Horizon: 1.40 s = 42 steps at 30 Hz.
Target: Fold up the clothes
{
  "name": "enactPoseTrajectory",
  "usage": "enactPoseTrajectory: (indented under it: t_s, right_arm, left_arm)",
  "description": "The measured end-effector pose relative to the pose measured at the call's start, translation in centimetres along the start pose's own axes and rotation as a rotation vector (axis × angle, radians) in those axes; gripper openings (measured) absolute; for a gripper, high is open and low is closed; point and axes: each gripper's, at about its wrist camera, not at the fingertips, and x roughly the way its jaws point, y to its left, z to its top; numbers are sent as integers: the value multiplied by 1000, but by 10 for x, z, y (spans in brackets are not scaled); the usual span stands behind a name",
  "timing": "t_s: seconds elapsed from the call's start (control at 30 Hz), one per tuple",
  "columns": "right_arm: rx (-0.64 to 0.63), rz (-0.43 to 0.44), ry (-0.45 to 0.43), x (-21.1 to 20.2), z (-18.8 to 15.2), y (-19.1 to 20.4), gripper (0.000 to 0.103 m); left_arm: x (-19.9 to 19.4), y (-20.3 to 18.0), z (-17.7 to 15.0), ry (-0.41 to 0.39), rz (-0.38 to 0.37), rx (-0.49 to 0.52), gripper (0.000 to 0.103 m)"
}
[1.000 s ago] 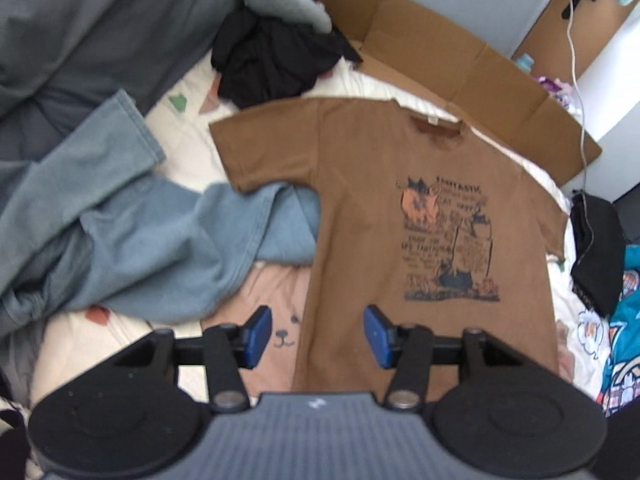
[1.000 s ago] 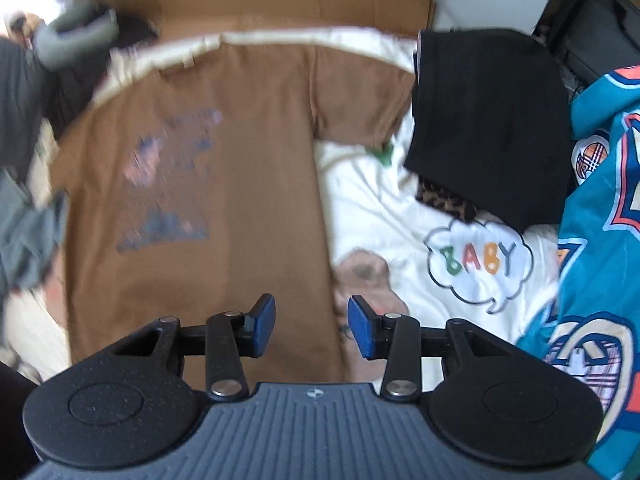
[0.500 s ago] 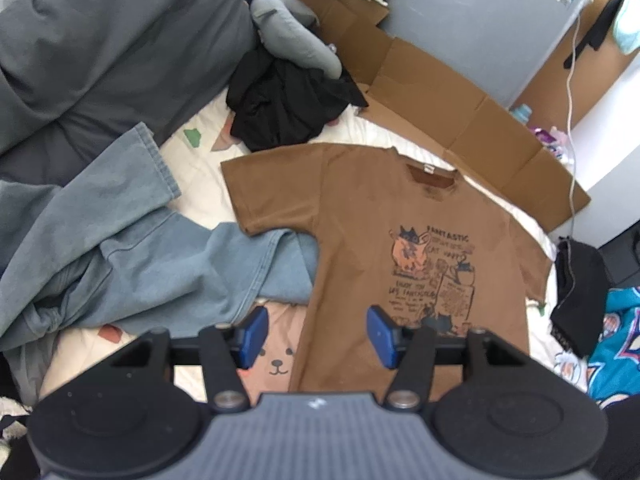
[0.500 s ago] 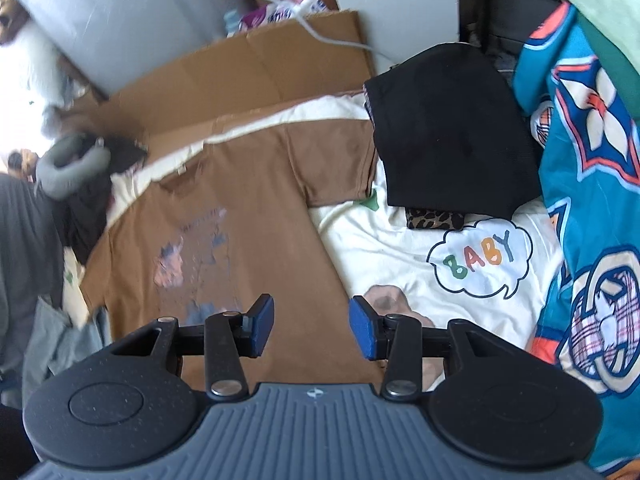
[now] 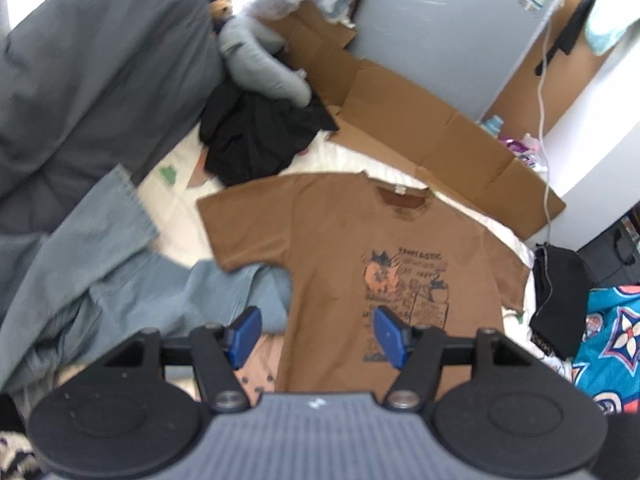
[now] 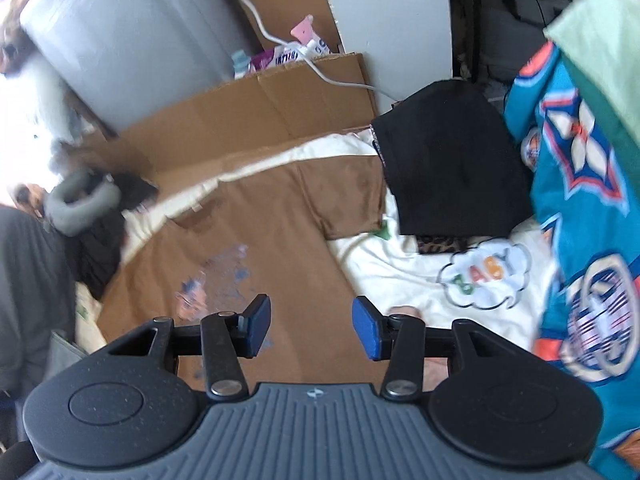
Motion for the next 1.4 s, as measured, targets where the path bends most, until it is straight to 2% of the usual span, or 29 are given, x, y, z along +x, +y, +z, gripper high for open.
enactPoseTrajectory:
  t_s: [0.03, 0.17, 0.3, 0.43, 0.53, 0.7, 0.87, 1.13, 1.3, 1.4]
  right_arm:
    - [-23, -13, 12, -2, 5, 8, 55]
    - [-94, 66, -18, 1, 16, 23, 59]
    - [-95, 55, 27, 23, 32, 21, 59]
    - [-79, 69, 29, 41, 47, 11, 59]
    - [-52, 68, 16, 62, 58, 0, 59]
    - [-8, 60, 22, 104, 68, -22, 59]
    - [-7, 43, -6, 139, 80, -44, 59]
    - [27, -16, -39, 190, 97, -58, 59]
    - [114, -10, -31, 226, 92, -79, 59]
    - [146, 1, -25, 247, 84, -93, 59]
  left_arm:
    - [0, -6, 6, -3, -5, 12, 65]
    - [8, -35, 36, 0, -8, 85, 65]
    - [17, -63, 68, -9, 6, 125, 65]
    - [32, -95, 99, -13, -9, 155, 66]
    - [50, -121, 118, -8, -48, 151, 66]
    - [94, -173, 134, 19, -80, 193, 67]
    - [157, -231, 127, 41, -117, 304, 67]
    - [260, -304, 103, 62, -220, 346, 65]
    - [299, -334, 93, 59, -246, 415, 64]
    - [316, -343, 83, 61, -225, 461, 63]
